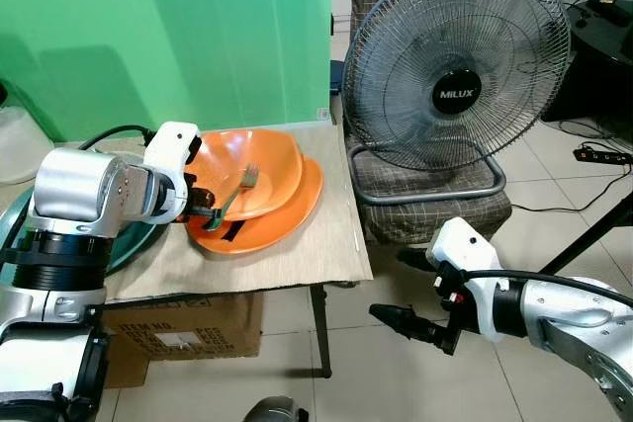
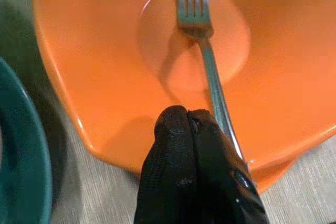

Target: Setting the table

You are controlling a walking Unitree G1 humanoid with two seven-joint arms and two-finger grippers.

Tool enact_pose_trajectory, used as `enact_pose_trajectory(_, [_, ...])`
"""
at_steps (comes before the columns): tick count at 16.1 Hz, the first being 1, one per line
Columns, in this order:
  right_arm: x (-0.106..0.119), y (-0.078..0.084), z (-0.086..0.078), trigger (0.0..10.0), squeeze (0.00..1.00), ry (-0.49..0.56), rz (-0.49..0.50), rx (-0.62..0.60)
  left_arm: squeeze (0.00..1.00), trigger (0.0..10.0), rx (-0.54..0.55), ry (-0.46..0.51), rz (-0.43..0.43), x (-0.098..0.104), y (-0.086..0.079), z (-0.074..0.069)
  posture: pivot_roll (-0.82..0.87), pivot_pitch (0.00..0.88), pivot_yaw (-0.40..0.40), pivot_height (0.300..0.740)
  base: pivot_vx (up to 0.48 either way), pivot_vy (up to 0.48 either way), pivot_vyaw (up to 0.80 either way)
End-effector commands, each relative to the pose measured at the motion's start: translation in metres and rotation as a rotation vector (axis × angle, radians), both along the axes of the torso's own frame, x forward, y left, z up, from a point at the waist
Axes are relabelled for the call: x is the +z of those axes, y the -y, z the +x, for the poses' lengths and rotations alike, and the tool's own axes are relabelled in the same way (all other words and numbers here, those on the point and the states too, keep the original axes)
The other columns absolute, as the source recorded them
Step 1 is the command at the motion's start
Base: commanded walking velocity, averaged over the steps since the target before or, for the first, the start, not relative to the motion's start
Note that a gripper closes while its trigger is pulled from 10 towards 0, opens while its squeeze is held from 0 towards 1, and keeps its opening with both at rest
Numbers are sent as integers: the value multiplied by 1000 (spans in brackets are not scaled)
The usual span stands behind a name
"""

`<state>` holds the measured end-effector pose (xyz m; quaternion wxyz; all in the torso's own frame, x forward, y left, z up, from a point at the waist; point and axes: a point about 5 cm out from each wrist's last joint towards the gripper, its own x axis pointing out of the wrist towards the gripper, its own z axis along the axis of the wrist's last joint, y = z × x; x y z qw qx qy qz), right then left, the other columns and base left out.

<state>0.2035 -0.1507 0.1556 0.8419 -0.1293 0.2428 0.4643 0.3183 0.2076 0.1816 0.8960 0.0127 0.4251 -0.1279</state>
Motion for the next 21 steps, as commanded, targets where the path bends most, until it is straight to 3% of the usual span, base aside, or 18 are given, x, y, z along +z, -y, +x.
enact_pose_trajectory(1, [-1,1,-1,10000,0,2,-2,-2,0,0,-12,20,-6,3,1,1,152,0,73,740,0,0,0])
enact_pose_trajectory(6, [1,2,3,10000,0,18,0,-17,0,0,-48,102,-35,9,6,4,147,0,75,740,0,0,0])
enact_pose_trajectory(9, [2,4,4,10000,0,34,0,-37,0,0,-77,254,-75,21,11,9,150,0,73,740,0,0,0])
enact_pose_trajectory(11, [1,5,6,10000,0,50,-1,-59,0,0,-147,392,-123,33,21,6,149,0,74,740,0,0,0])
enact_pose_trajectory(12, [1,5,7,10000,0,57,3,-68,0,0,-148,418,-143,34,22,4,149,0,74,740,0,0,0])
enact_pose_trajectory(15, [0,3,9,10000,0,91,21,-99,0,0,-149,546,-269,37,25,-11,150,0,70,740,0,0,0])
enact_pose_trajectory(18, [-2,1,16,10000,0,155,58,-164,0,0,-241,681,-365,42,29,-35,150,0,48,740,0,0,0])
enact_pose_trajectory(21, [1,-1,24,10000,0,217,125,-234,0,0,-275,753,-473,48,32,-53,152,0,36,740,0,0,0])
